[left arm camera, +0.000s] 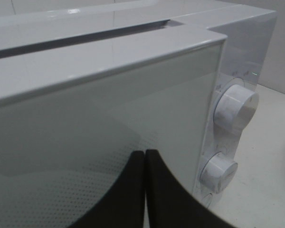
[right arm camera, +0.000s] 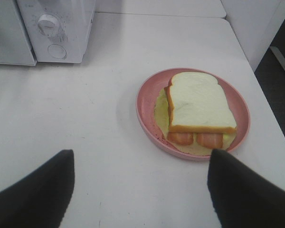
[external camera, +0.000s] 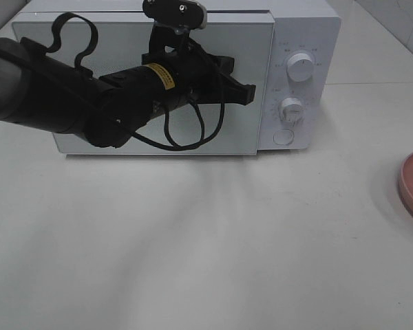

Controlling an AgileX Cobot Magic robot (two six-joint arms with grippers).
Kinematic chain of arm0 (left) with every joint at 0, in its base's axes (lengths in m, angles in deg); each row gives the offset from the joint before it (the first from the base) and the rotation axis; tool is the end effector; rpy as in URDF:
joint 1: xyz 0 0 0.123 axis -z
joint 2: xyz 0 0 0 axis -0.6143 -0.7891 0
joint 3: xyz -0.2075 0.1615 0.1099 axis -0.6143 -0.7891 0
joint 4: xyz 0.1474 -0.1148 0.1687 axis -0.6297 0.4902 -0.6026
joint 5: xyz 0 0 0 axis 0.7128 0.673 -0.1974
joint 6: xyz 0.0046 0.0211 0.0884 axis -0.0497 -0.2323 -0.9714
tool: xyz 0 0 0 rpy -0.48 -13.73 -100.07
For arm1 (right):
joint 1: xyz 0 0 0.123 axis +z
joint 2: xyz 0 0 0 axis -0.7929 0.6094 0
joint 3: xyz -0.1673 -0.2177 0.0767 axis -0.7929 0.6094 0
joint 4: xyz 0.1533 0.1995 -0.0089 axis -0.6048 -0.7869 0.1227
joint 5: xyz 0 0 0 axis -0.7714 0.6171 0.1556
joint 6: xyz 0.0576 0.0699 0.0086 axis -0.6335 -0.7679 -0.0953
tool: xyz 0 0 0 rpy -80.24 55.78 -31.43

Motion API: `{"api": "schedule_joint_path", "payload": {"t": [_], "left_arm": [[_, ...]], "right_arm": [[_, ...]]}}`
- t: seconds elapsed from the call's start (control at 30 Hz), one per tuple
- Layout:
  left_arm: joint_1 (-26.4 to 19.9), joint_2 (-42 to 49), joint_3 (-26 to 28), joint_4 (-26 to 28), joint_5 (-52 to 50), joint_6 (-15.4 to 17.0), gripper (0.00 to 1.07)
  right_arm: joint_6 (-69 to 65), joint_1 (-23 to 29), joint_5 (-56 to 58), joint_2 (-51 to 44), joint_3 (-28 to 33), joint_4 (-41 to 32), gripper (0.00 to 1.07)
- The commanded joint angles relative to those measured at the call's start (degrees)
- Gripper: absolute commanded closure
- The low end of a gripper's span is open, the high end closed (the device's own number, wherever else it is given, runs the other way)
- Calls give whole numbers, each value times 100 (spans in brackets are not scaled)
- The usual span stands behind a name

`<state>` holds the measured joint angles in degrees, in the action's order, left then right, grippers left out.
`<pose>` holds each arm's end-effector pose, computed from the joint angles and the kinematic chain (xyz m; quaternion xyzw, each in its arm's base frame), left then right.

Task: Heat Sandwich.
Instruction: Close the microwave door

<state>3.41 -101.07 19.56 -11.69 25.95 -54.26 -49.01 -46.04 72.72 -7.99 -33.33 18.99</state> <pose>0.3336 -0.2902 0.1832 0.2499 0.7278 -0.2274 0.5968 -0.0049 -0.0142 0.2816 0.0016 0.8438 -0.0282 0.5359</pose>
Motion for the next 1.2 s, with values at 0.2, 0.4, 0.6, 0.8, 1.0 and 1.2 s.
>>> {"api": "schedule_joint_path", "payload": {"t": [0.2,0.4,0.6,0.8,1.0,1.2], "left_arm": [[-86,-246,447,395,-80,80,106],[-201,-418,779,458,120,63,106],[-201,-441,854,458,86,63,106],[-189,-441,854,453,109,63,106],[-183,-430,842,453,115,63,106],[-183,-332,837,441,447,63,106]], "right_arm": [[-11,-46,-46,-149,17,-11,32],[-11,-46,-46,-149,17,-11,32],[-11,-46,-46,-149,17,-11,32],[-11,-46,-46,-149,17,-11,32],[-11,-46,-46,-149,17,-11,32],[-11,-46,-46,-149,17,-11,32]]}}
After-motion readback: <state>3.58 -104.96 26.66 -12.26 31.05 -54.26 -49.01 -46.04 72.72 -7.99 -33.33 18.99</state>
